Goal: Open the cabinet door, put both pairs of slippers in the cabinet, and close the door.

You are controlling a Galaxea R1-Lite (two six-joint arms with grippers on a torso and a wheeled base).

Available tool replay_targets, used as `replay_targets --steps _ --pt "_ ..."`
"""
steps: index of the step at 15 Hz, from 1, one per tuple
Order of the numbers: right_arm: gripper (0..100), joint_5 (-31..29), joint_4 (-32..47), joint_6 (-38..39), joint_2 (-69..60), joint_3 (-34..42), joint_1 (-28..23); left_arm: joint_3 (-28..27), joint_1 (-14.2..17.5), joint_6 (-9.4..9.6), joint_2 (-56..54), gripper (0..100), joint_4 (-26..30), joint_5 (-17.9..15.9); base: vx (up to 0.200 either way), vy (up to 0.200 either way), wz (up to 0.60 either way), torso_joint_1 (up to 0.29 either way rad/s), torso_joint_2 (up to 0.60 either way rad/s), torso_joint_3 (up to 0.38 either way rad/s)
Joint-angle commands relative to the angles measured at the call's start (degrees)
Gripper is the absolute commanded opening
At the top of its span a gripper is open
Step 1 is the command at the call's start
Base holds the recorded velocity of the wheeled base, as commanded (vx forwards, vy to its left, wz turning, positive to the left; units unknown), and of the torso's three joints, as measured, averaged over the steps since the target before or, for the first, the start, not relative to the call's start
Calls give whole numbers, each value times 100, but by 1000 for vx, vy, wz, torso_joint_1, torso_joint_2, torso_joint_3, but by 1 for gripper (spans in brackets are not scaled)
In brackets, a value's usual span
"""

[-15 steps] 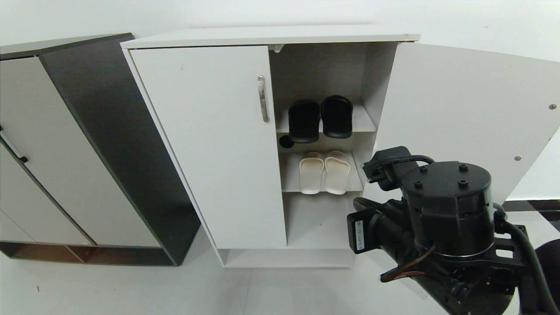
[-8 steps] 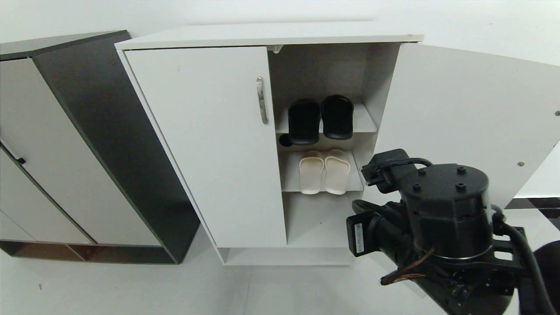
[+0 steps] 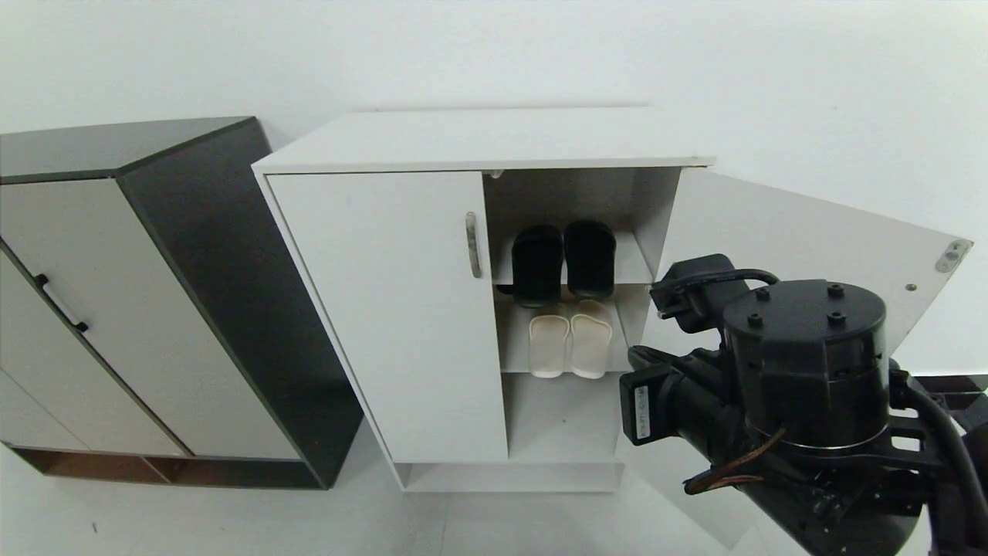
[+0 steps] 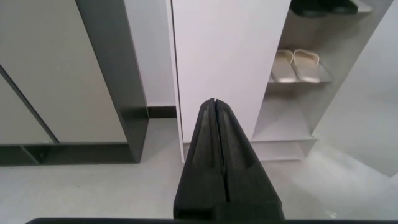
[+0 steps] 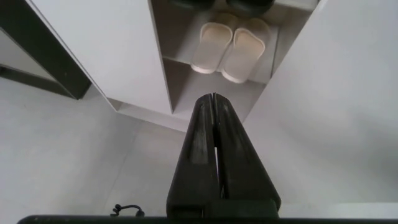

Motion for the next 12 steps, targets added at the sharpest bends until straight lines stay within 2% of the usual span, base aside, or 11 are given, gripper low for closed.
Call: replay_targets --steps 1,12 --pt "0 -1 -1 -1 3 1 1 -1 1 -2 -1 0 -1 -1 0 0 0 139 -471 -339" --pt "0 -1 8 -45 -50 71 -34 -1 1 -11 -1 0 -1 8 0 0 0 181 -491 -312"
